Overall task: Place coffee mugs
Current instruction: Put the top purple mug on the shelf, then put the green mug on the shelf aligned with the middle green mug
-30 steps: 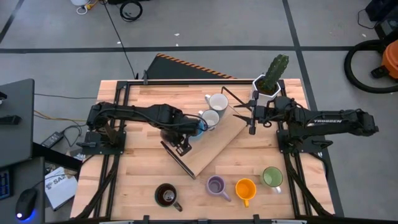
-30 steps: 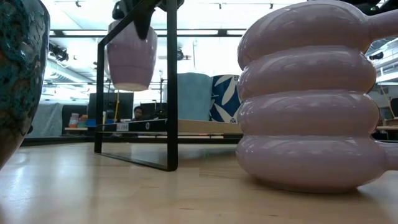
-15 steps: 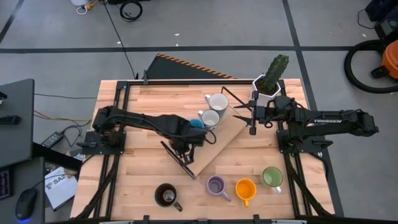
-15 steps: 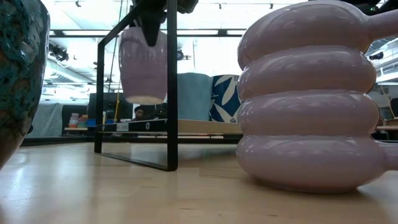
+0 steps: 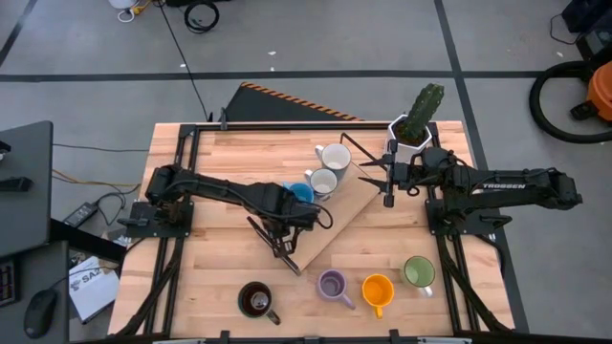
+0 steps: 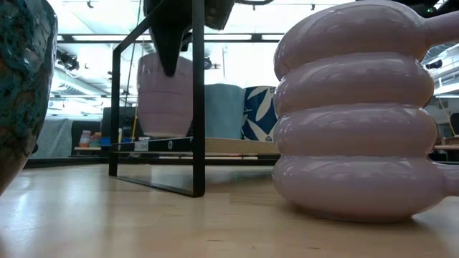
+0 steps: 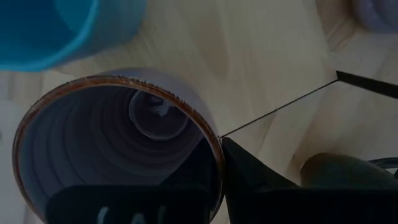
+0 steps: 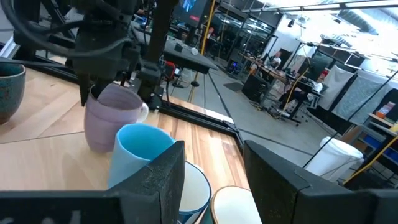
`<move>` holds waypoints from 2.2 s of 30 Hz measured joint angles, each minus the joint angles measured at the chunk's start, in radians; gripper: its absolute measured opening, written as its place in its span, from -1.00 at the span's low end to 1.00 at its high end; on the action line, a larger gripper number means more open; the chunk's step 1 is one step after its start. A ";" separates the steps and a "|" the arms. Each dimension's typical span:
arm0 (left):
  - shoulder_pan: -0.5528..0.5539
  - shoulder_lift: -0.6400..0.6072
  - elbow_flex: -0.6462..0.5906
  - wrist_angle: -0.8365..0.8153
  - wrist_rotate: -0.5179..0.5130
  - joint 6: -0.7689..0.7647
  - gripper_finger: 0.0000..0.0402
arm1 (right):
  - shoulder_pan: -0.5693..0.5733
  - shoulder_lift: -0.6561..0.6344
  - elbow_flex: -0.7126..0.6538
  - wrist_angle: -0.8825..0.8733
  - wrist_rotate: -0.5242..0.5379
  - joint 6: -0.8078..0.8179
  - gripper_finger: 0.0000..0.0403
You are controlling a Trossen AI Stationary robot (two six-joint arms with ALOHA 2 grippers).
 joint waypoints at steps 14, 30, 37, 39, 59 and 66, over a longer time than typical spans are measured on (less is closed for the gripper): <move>0.000 0.000 -0.051 0.036 0.027 -0.016 -0.90 | 0.000 0.000 0.000 0.000 -0.005 0.001 -0.16; 0.000 0.000 -0.051 0.074 0.021 -0.023 -0.42 | 0.000 0.000 0.000 0.000 -0.006 0.004 -0.16; 0.000 0.000 -0.022 0.076 0.022 -0.044 -0.20 | 0.000 0.000 0.000 -0.001 -0.006 0.001 -0.16; 0.000 0.000 -0.002 0.063 0.036 -0.048 -0.13 | 0.000 0.000 0.000 -0.001 -0.006 0.001 -0.16; -0.006 -0.165 0.116 0.064 -0.326 0.416 -0.19 | 0.000 0.000 0.045 -0.006 0.080 0.190 -0.16; 0.026 -0.196 0.115 0.104 -0.330 0.564 -0.19 | 0.003 0.000 0.139 -0.171 0.200 0.322 -0.16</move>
